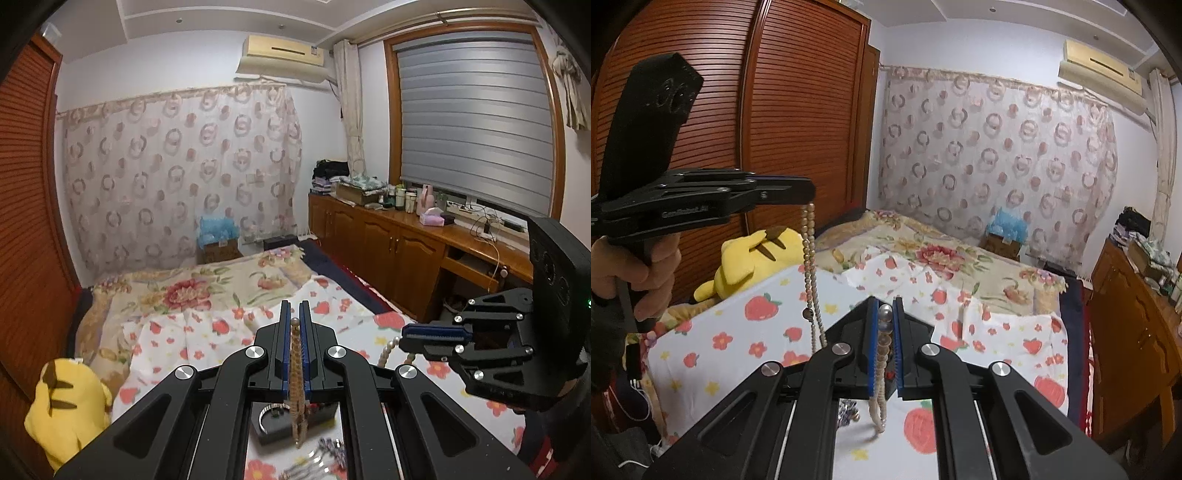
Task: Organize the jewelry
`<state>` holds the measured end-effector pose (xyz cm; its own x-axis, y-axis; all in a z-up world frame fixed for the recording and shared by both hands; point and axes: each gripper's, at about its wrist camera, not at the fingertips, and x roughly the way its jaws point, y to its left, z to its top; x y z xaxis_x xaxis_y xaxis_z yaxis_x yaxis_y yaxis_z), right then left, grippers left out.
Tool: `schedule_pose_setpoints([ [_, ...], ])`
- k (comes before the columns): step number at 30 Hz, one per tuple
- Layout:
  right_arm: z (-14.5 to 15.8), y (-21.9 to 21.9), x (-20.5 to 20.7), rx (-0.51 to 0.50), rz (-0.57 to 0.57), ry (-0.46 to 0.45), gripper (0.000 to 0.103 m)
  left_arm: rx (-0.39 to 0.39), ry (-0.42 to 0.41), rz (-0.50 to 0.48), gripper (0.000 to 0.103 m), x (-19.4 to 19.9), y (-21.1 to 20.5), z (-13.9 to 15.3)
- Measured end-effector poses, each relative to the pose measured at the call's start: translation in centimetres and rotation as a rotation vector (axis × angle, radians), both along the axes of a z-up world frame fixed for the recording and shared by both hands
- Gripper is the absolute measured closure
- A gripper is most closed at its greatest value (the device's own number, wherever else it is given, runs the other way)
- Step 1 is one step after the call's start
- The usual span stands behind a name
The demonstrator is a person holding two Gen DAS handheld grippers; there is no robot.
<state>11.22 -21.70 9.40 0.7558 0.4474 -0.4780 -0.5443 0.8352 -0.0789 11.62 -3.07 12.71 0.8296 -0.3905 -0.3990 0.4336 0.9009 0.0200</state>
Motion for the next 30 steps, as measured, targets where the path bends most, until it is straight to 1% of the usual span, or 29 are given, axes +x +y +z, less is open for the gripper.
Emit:
schedule_pose_setpoints([
  [4,0.9,-0.2,1.5,0.017,0.001,-0.008,0.095,-0.001,-0.006,-0.001,0.099,2.0,-0.4,0.4],
  [8,1.8,-0.2,3.0,0.027,0.005,-0.017,0.095,-0.006,0.015,0.011,0.099,4.3,-0.1,-0.4],
  [10,2.4,0.0,3.8,0.03,0.009,-0.027,0.095,-0.012,0.044,0.021,0.099,5.6,0.3,-1.7],
  [17,3.8,1.2,6.4,0.033,0.029,-0.046,0.095,-0.039,0.174,0.044,0.099,9.9,1.9,-7.3],
  [22,3.9,1.9,7.7,0.031,0.036,-0.048,0.095,-0.039,0.22,0.043,0.099,11.1,2.3,-9.8],
  [25,3.3,2.4,8.8,0.028,0.037,-0.033,0.095,-0.037,0.239,0.037,0.099,11.4,2.2,-10.8],
  [28,1.4,3.0,10.2,0.022,0.033,0.012,0.094,-0.035,0.258,0.033,0.099,11.5,2.2,-11.4],
  [30,-0.6,3.4,11.1,0.019,0.031,0.06,0.094,-0.041,0.267,0.031,0.099,11.2,2.3,-11.7],
])
